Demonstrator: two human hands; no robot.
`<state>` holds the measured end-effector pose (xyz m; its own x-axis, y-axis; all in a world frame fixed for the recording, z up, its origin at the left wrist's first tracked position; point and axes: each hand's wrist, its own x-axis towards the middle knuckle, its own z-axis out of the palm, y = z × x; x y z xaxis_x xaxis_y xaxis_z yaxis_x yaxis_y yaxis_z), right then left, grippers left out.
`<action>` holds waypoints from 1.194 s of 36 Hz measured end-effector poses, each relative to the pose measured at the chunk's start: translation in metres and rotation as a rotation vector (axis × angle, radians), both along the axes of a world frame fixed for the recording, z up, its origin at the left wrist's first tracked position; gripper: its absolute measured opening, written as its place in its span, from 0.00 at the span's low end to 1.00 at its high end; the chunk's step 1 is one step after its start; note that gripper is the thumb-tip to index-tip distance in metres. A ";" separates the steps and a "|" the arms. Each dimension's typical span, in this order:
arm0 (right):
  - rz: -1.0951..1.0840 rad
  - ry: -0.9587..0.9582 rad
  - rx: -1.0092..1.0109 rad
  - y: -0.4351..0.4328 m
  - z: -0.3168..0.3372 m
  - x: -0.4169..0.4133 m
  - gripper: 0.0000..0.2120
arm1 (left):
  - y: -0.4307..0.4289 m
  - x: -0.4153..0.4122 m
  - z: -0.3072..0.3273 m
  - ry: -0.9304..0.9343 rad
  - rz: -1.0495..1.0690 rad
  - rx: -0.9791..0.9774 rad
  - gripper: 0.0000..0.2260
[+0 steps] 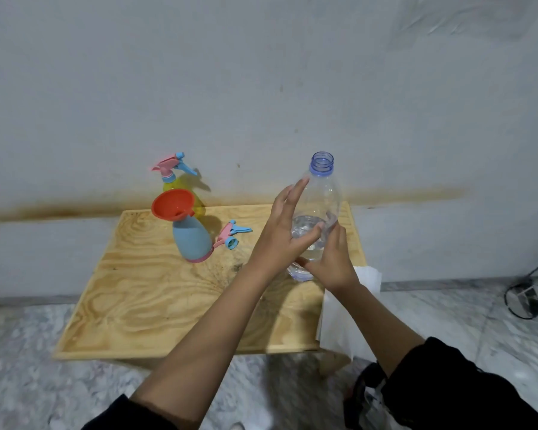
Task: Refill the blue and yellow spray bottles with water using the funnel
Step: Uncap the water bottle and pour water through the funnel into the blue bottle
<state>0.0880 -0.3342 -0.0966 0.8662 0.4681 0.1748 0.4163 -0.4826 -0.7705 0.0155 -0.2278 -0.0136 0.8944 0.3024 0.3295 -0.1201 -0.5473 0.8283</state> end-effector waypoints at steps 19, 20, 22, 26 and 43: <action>-0.021 0.034 -0.003 -0.027 -0.005 -0.027 0.30 | -0.005 -0.014 -0.004 0.011 0.127 0.032 0.29; -0.046 0.028 -0.027 -0.029 -0.008 -0.030 0.25 | -0.004 -0.016 -0.007 0.022 0.138 0.042 0.28; -0.056 0.019 -0.097 -0.031 -0.017 -0.038 0.18 | 0.001 -0.022 -0.012 0.066 0.166 0.084 0.26; 0.040 0.030 -0.168 -0.025 -0.034 -0.056 0.13 | 0.018 -0.041 -0.030 0.219 0.241 0.224 0.23; 0.239 -0.136 -0.119 0.167 0.050 -0.073 0.30 | 0.195 -0.106 -0.069 0.594 0.569 0.419 0.30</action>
<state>0.0151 -0.1676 -0.0466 0.7012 0.6803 0.2133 0.6248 -0.4423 -0.6434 -0.0907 -0.0329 -0.0823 0.7050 0.7077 0.0455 0.6401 -0.6626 0.3889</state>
